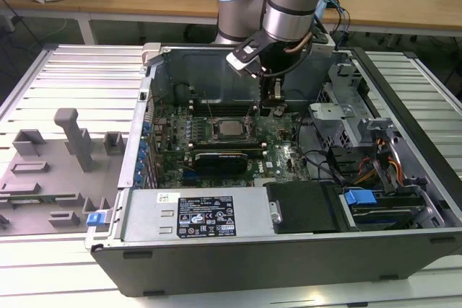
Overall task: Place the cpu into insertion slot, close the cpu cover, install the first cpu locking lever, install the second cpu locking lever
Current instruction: 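Close the cpu cover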
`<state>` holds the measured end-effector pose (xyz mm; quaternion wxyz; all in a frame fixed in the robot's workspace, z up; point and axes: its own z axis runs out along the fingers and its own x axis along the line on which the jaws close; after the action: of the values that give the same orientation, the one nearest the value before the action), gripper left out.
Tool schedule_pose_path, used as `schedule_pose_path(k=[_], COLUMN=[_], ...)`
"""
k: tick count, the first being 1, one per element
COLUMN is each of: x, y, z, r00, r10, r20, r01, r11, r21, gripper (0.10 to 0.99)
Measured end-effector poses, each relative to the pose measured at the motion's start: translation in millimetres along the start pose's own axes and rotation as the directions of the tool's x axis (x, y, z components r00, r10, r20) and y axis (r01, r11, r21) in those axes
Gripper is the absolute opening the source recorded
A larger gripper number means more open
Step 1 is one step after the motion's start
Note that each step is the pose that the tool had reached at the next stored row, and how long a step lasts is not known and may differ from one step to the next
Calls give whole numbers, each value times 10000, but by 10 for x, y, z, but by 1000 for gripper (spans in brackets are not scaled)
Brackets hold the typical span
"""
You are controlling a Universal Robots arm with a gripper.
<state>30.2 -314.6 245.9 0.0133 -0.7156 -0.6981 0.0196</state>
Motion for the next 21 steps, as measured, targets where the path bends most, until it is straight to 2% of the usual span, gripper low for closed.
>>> schedule_pose_path(k=[9, 16, 17, 20, 21], x=[-6, -8, -8, -12, -12], y=[-239, -324, -347, -487, -517], z=[12, 16, 17, 34, 46], r00=[10000, 10000, 10000, 10000, 10000], r10=[-1, -1, 0, 0, -1], r20=[-3, -4, -6, -52, -61], r01=[1, 1, -1, -2, -3], r11=[10000, 10000, 9999, 9987, 9984], r21=[-65, -96, -135, -505, -570], gripper=[106, 106, 106, 106, 106])
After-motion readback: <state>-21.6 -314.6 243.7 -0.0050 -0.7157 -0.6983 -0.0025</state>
